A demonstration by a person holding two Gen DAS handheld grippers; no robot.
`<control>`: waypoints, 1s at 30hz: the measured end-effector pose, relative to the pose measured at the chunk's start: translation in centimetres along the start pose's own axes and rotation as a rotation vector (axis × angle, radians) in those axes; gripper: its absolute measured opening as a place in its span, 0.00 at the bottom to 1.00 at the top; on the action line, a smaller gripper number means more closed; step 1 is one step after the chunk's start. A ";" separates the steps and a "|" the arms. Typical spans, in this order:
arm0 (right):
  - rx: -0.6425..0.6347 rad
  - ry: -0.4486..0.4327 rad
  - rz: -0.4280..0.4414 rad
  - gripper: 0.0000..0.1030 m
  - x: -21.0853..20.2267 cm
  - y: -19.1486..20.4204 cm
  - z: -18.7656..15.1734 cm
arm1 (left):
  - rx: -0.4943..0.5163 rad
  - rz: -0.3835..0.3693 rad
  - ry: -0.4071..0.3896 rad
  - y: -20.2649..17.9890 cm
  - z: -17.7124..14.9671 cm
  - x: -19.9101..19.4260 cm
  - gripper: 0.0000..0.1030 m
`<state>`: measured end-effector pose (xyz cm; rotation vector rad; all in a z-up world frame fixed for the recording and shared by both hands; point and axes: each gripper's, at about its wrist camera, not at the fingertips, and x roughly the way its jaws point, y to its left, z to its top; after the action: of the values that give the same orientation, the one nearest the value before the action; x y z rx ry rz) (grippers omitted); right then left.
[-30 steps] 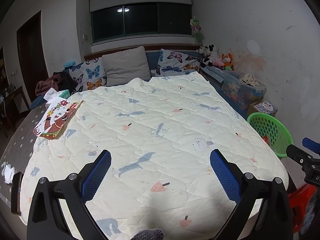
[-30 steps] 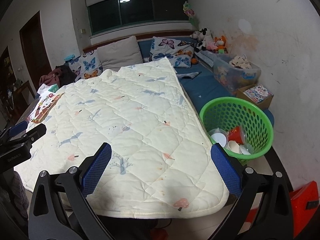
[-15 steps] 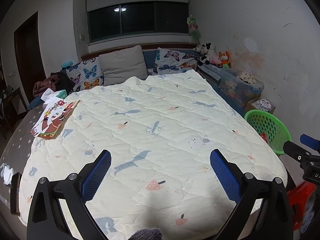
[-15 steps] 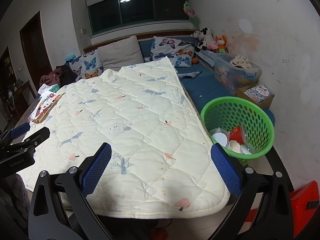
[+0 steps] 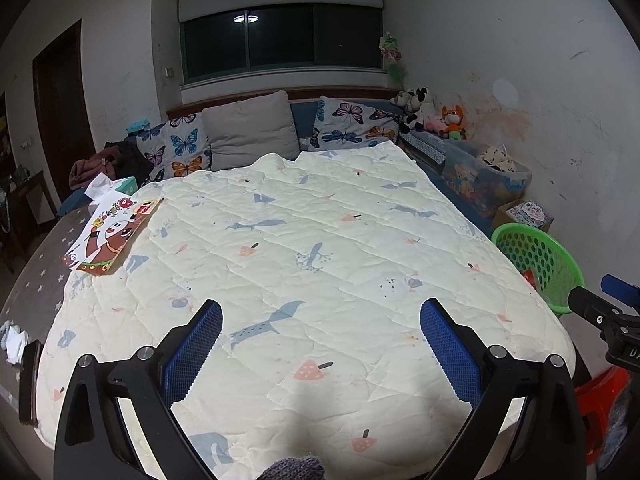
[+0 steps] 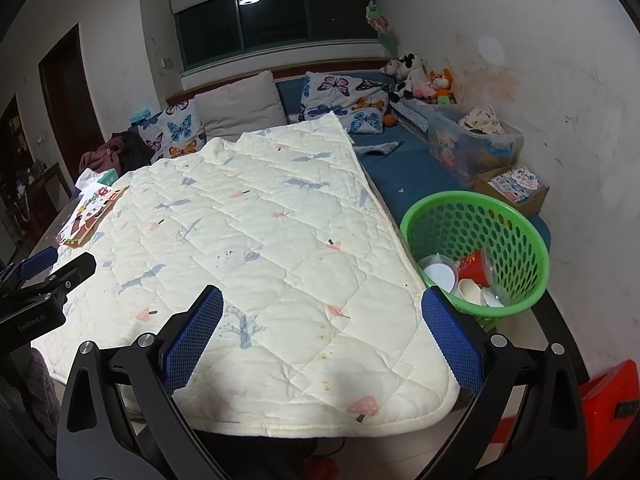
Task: Collect trash
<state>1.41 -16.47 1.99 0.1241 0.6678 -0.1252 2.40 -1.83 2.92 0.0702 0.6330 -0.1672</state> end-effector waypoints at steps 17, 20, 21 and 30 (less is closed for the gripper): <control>-0.006 0.003 0.002 0.96 0.4 0.5 0.0 | -0.023 -0.011 0.002 0.2 0.0 0.2 0.93; -0.009 0.005 0.004 0.96 0.5 0.6 -0.1 | -0.025 -0.011 0.003 0.1 0.0 0.2 0.93; -0.010 0.005 0.002 0.96 0.5 0.6 -0.1 | -0.024 -0.011 0.003 0.1 0.0 0.2 0.93; -0.004 0.006 0.003 0.96 0.6 0.6 -0.3 | -0.029 -0.008 0.007 -0.1 -0.3 0.3 0.93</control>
<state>1.78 -15.89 1.45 0.1217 0.6738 -0.1205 2.49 -1.90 2.49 0.0408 0.6426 -0.1658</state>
